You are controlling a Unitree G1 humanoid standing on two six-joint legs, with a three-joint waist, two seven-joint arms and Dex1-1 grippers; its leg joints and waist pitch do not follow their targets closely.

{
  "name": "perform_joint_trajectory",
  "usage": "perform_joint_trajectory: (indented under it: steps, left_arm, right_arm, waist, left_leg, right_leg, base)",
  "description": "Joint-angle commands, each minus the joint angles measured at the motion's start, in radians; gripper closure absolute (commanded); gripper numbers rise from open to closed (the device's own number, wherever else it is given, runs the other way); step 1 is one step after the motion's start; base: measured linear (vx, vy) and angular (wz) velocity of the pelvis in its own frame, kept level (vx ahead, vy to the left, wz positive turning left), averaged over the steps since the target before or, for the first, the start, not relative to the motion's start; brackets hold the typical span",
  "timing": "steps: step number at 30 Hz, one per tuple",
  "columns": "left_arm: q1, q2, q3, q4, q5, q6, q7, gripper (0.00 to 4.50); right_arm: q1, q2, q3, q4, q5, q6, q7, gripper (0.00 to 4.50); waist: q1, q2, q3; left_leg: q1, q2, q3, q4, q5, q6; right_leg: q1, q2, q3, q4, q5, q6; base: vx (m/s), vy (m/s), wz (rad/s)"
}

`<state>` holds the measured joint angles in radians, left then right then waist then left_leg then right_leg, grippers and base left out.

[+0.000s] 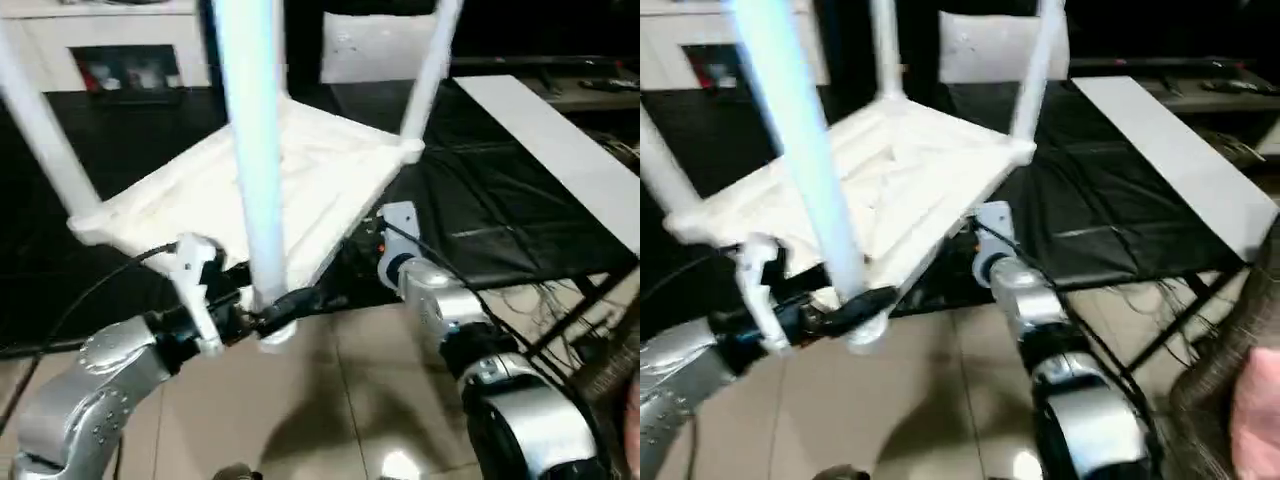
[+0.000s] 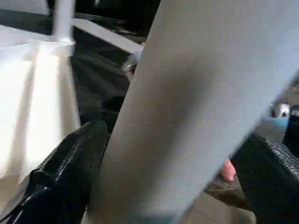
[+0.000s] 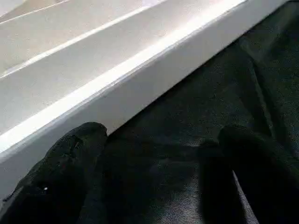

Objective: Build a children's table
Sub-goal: Rotate table base

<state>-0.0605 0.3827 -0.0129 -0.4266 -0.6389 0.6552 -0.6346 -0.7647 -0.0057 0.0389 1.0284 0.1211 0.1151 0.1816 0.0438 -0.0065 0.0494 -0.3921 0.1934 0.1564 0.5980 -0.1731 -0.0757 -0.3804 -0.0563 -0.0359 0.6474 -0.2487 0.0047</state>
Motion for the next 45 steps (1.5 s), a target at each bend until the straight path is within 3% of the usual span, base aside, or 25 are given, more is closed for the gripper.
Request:
perform_joint_trajectory:
  steps: [1,2,3,11,17,19,23,25,27,28,29,30,32,34,35,37,38,40,41,42,43,45]
  left_arm:
    - [-0.017,-0.013,-0.049,-0.053,-0.036,0.026,-0.002,0.1]
    - [-0.027,-0.025,-0.054,-0.055,-0.035,0.029,0.005,0.1]
    - [-0.044,-0.044,-0.064,-0.054,-0.036,0.03,0.02,0.1]
    - [-0.096,-0.072,-0.074,-0.015,0.004,0.008,0.046,0.1]
    - [-0.193,-0.044,-0.039,0.121,0.086,-0.073,0.032,0.1]
    - [-0.205,-0.04,-0.036,0.139,0.091,-0.08,0.029,0.1]
    - [-0.323,-0.02,-0.026,0.324,0.179,-0.179,0.03,0.1]
    - [-0.421,-0.006,-0.034,0.478,0.247,-0.265,0.032,0.1]
    - [-0.472,-0.008,-0.041,0.556,0.276,-0.312,0.025,0.1]
    - [-0.498,-0.011,-0.045,0.594,0.292,-0.335,0.033,0.1]
    - [-0.531,-0.016,-0.049,0.642,0.312,-0.361,0.049,0.1]
    - [-0.549,-0.021,-0.05,0.665,0.32,-0.369,0.061,0.1]
    - [-0.579,-0.033,-0.049,0.706,0.336,-0.39,0.08,0.1]
    - [-0.589,-0.042,-0.046,0.72,0.342,-0.405,0.091,0.1]
    - [-0.599,-0.06,-0.038,0.734,0.345,-0.418,0.114,0.1]
    - [-0.583,-0.089,-0.016,0.7,0.308,-0.416,0.105,0.1]
    - [-0.53,-0.115,-0.005,0.622,0.263,-0.401,0.086,0.1]
    - [-0.453,-0.135,0.006,0.528,0.232,-0.384,0.101,0.1]
    - [-0.416,-0.142,0.014,0.485,0.218,-0.373,0.117,0.1]
    - [-0.386,-0.149,0.019,0.455,0.214,-0.374,0.137,0.1]
    - [-0.367,-0.151,0.022,0.436,0.217,-0.376,0.152,0.1]
    - [-0.322,-0.157,0.032,0.391,0.223,-0.377,0.187,0.1]
  right_arm:
    - [-0.028,0.04,0.011,0.046,-0.009,-0.021,0.014,0.0]
    - [-0.038,0.051,0.007,0.064,-0.01,-0.036,0.02,0.0]
    - [-0.056,0.071,0.003,0.09,-0.01,-0.06,0.028,0.0]
    - [-0.095,0.106,-0.014,0.143,-0.014,-0.111,0.035,0.0]
    - [-0.106,0.084,-0.048,0.173,-0.026,-0.175,0.011,0.0]
    - [-0.104,0.08,-0.053,0.171,-0.023,-0.181,0.005,0.0]
    - [-0.058,0.027,-0.083,0.12,-0.01,-0.224,-0.03,0.0]
    - [0.016,-0.023,-0.09,0.028,-0.009,-0.233,-0.003,0.0]
    - [0.068,-0.053,-0.097,-0.039,-0.008,-0.229,0.016,0.0]
    - [0.098,-0.069,-0.098,-0.079,-0.009,-0.223,0.023,0.0]
    - [0.14,-0.092,-0.094,-0.134,-0.02,-0.216,0.033,0.0]
    - [0.167,-0.105,-0.09,-0.174,-0.029,-0.209,0.036,0.0]
    - [0.214,-0.124,-0.088,-0.249,-0.035,-0.196,0.042,0.0]
    - [0.242,-0.129,-0.092,-0.301,-0.029,-0.178,0.049,0.0]
    - [0.286,-0.136,-0.096,-0.388,-0.02,-0.145,0.052,0.0]
    - [0.352,-0.137,-0.087,-0.531,-0.003,-0.087,0.057,0.0]
    - [0.414,-0.14,-0.065,-0.669,0.01,-0.029,0.066,0.0]
    - [0.471,-0.141,-0.043,-0.796,0.037,0.033,0.074,0.0]
    - [0.493,-0.14,-0.035,-0.845,0.049,0.056,0.075,0.0]
    - [0.516,-0.142,-0.027,-0.897,0.06,0.084,0.077,0.0]
    - [0.528,-0.144,-0.021,-0.922,0.064,0.097,0.079,0.0]
    - [0.558,-0.148,-0.011,-0.986,0.059,0.137,0.083,0.0]
  waist:
    - [0.005,0.012,-0.051]
    - [0.0,0.007,-0.048]
    - [-0.004,0.013,-0.045]
    - [-0.012,0.015,-0.04]
    - [-0.007,0.024,-0.034]
    - [-0.005,0.022,-0.036]
    - [0.003,0.023,-0.034]
    - [0.015,0.03,-0.034]
    - [0.02,0.021,-0.03]
    - [0.018,0.026,-0.035]
    - [0.017,0.023,-0.032]
    - [0.018,0.031,-0.034]
    - [0.017,0.024,-0.034]
    - [0.016,0.022,-0.034]
    - [0.014,0.026,-0.033]
    - [0.018,0.025,-0.035]
    - [0.02,0.027,-0.039]
    - [0.02,0.021,-0.038]
    - [0.022,0.023,-0.04]
    - [0.017,0.017,-0.043]
    - [0.017,0.022,-0.042]
    - [0.016,0.022,-0.04]
  left_leg:
    - [0.015,0.022,0.002,-0.069,-0.134,-0.022]
    - [0.014,0.022,0.003,-0.069,-0.142,-0.018]
    - [0.015,0.023,0.003,-0.07,-0.156,-0.018]
    - [0.017,0.027,0.003,-0.071,-0.163,-0.009]
    - [0.022,0.027,0.006,-0.072,-0.179,-0.009]
    - [0.022,0.028,0.006,-0.071,-0.163,-0.009]
    - [0.026,0.028,0.01,-0.071,-0.152,-0.002]
    - [0.031,0.029,0.011,-0.073,-0.183,-0.016]
    - [0.029,0.026,0.011,-0.076,-0.205,-0.022]
    - [0.023,0.027,0.007,-0.076,-0.186,-0.028]
    - [0.023,0.025,0.009,-0.076,-0.184,-0.026]
    - [0.024,0.025,0.007,-0.073,-0.173,-0.029]
    - [0.019,0.023,0.008,-0.071,-0.145,-0.018]
    - [0.014,0.021,0.008,-0.069,-0.128,-0.004]
    - [0.014,0.021,0.008,-0.069,-0.119,0.006]
    - [0.016,0.025,0.007,-0.068,-0.108,0.02]
    - [0.02,0.026,0.007,-0.066,-0.101,0.028]
    - [0.016,0.029,0.007,-0.069,-0.083,0.046]
    - [0.014,0.033,0.004,-0.069,-0.076,0.054]
    - [0.016,0.034,0.008,-0.069,-0.075,0.063]
    - [0.016,0.034,0.008,-0.068,-0.074,0.067]
    - [0.017,0.035,0.008,-0.071,-0.092,0.062]
  right_leg:
    - [0.041,-0.059,0.035,-0.06,0.126,-0.207]
    - [0.041,-0.058,0.036,-0.062,0.113,-0.211]
    - [0.04,-0.059,0.036,-0.064,0.099,-0.216]
    - [0.039,-0.058,0.037,-0.064,0.091,-0.236]
    - [0.032,-0.059,0.039,-0.068,0.071,-0.237]
    - [0.035,-0.059,0.038,-0.065,0.094,-0.238]
    - [0.031,-0.058,0.039,-0.068,0.109,-0.229]
    - [0.03,-0.061,0.04,-0.071,0.073,-0.209]
    - [0.034,-0.061,0.042,-0.08,0.019,-0.186]
    - [0.04,-0.065,0.04,-0.073,0.028,-0.19]
    - [0.037,-0.062,0.041,-0.08,0.028,-0.188]
    - [0.037,-0.063,0.041,-0.075,0.052,-0.194]
    - [0.042,-0.06,0.041,-0.074,0.102,-0.201]
    - [0.045,-0.062,0.041,-0.072,0.125,-0.213]
    - [0.044,-0.061,0.041,-0.074,0.14,-0.22]
    - [0.046,-0.062,0.041,-0.071,0.169,-0.224]
    - [0.046,-0.063,0.041,-0.07,0.182,-0.227]
    - [0.048,-0.062,0.04,-0.069,0.217,-0.235]
    - [0.05,-0.065,0.039,-0.067,0.233,-0.24]
    - [0.048,-0.061,0.038,-0.069,0.236,-0.241]
    - [0.046,-0.061,0.038,-0.07,0.23,-0.238]
    - [0.045,-0.058,0.037,-0.074,0.189,-0.231]
  base:
    - [0.0,0.0,0.0]
    - [0.0,0.0,0.0]
    - [0.0,0.0,0.0]
    - [0.0,0.0,0.0]
    - [0.0,0.0,0.0]
    - [0.0,0.0,0.0]
    - [0.0,0.0,0.0]
    - [0.0,0.0,0.0]
    - [0.0,0.0,0.0]
    - [0.0,0.0,0.0]
    - [0.0,0.0,0.0]
    - [0.0,0.0,0.0]
    - [0.0,0.0,0.0]
    - [0.0,0.0,0.0]
    - [0.0,0.0,0.0]
    - [0.0,0.0,0.0]
    - [0.0,0.0,0.0]
    - [0.0,0.0,0.0]
    - [0.0,0.0,0.0]
    - [0.0,0.0,0.0]
    - [0.0,0.0,0.0]
    - [0.0,0.0,0.0]
